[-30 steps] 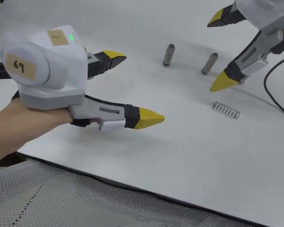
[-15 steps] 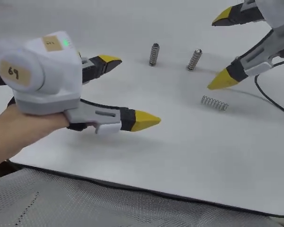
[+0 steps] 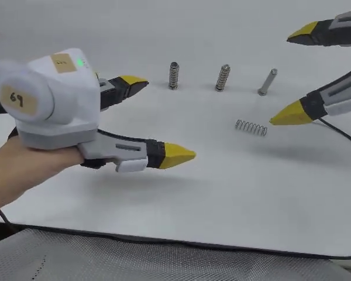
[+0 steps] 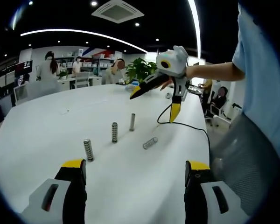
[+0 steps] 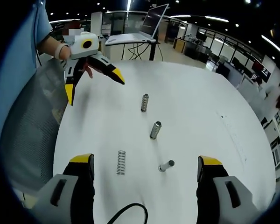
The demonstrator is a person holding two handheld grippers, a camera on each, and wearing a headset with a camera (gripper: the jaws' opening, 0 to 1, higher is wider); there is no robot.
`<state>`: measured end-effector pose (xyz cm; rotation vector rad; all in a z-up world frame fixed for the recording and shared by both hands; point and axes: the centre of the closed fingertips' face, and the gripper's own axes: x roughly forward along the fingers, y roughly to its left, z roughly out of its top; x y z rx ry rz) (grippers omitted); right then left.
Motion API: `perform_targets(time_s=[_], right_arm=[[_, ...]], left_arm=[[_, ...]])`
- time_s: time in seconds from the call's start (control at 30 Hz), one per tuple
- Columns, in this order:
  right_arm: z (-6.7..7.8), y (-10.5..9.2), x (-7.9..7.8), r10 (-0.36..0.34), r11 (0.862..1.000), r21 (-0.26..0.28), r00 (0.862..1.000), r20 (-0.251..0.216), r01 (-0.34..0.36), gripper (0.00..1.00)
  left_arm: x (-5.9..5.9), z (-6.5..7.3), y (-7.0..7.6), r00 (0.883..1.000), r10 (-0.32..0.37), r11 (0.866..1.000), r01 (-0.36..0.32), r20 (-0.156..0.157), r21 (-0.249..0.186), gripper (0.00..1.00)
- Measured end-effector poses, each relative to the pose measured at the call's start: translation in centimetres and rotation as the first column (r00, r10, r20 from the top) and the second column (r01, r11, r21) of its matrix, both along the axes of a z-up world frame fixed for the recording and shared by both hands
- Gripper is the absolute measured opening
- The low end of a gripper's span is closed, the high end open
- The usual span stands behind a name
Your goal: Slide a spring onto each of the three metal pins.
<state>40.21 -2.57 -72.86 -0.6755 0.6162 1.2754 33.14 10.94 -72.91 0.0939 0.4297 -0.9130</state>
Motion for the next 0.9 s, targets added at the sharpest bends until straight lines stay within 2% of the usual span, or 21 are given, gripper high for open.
perform_targets(time_s=[0.17,0.37,0.63,0.9], right_arm=[[0.5,-1.4,-0.4,-0.061,0.997,0.036,0.998,-0.004,0.061,0.91],[0.8,-2.8,-1.5,-0.115,0.992,0.049,0.993,-0.003,0.115,0.91],[1.2,-4.4,-2.5,-0.193,0.977,0.088,0.981,-0.009,0.193,0.92],[1.0,-5.9,-3.4,-0.252,0.962,0.104,0.968,-0.018,0.253,0.92]], left_arm=[[0.2,0.0,-0.4,1.000,-0.024,1.000,0.024,0.001,0.010,0.85],[0.3,-0.1,-1.1,0.999,-0.052,0.998,0.052,0.000,0.018,0.84],[0.2,-0.6,-2.3,0.994,-0.107,0.994,0.108,-0.010,0.032,0.83],[0.5,-1.1,-3.6,0.987,-0.159,0.987,0.159,-0.015,0.037,0.83]])
